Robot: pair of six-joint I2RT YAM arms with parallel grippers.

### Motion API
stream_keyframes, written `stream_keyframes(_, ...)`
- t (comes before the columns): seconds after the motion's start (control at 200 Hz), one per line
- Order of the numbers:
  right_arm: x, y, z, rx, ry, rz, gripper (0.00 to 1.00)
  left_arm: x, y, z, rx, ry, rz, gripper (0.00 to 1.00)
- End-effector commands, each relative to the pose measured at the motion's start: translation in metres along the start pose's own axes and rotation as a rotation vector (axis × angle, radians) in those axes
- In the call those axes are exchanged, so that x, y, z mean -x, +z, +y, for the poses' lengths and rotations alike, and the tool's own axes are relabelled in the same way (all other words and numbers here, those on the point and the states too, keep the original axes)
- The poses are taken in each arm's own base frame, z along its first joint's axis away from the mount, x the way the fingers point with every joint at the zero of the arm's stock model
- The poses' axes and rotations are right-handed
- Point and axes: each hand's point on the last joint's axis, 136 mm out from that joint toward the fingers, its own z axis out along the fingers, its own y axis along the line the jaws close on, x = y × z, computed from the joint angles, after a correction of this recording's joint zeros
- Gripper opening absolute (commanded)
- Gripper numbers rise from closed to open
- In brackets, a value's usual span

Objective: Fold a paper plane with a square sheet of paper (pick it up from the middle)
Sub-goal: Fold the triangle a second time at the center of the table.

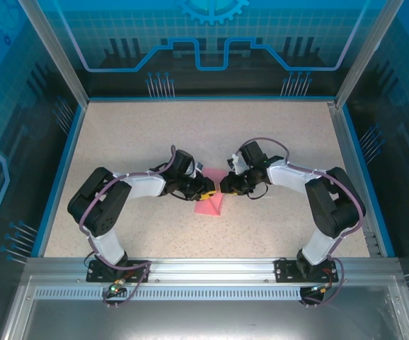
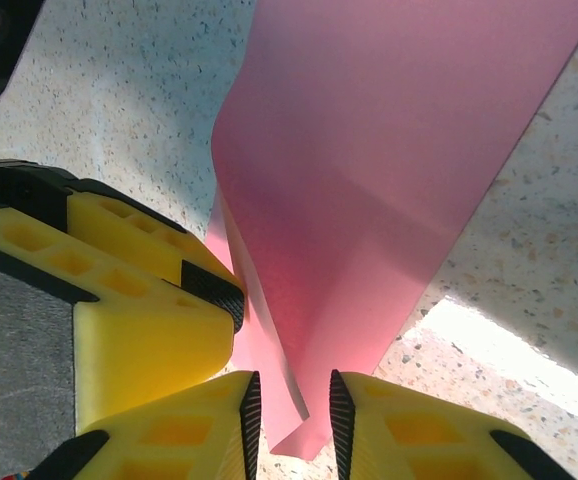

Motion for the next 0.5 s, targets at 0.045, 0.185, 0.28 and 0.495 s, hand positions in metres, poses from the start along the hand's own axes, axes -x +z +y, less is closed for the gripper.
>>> stream_keyframes(0.045, -0.008, 0.008, 0.002, 0.026, -0.008, 0.036, 0.27, -0.004, 0.005, 0.016, 0.044, -0.017, 0.012, 0.27)
stream_keyframes(0.185, -0.009, 0.010, 0.004, 0.039, -0.010, 0.042, 0.15, -0.004, 0.004, 0.015, 0.042, -0.016, 0.012, 0.27)
stream_keyframes(0.28, -0.009, 0.010, 0.004, 0.038, -0.015, 0.045, 0.10, -0.003, 0.004, 0.014, 0.042, -0.013, 0.011, 0.27)
stream_keyframes(0.495, -0.004, 0.011, -0.005, -0.015, -0.032, 0.037, 0.06, -0.004, 0.001, 0.003, 0.013, 0.011, 0.017, 0.27)
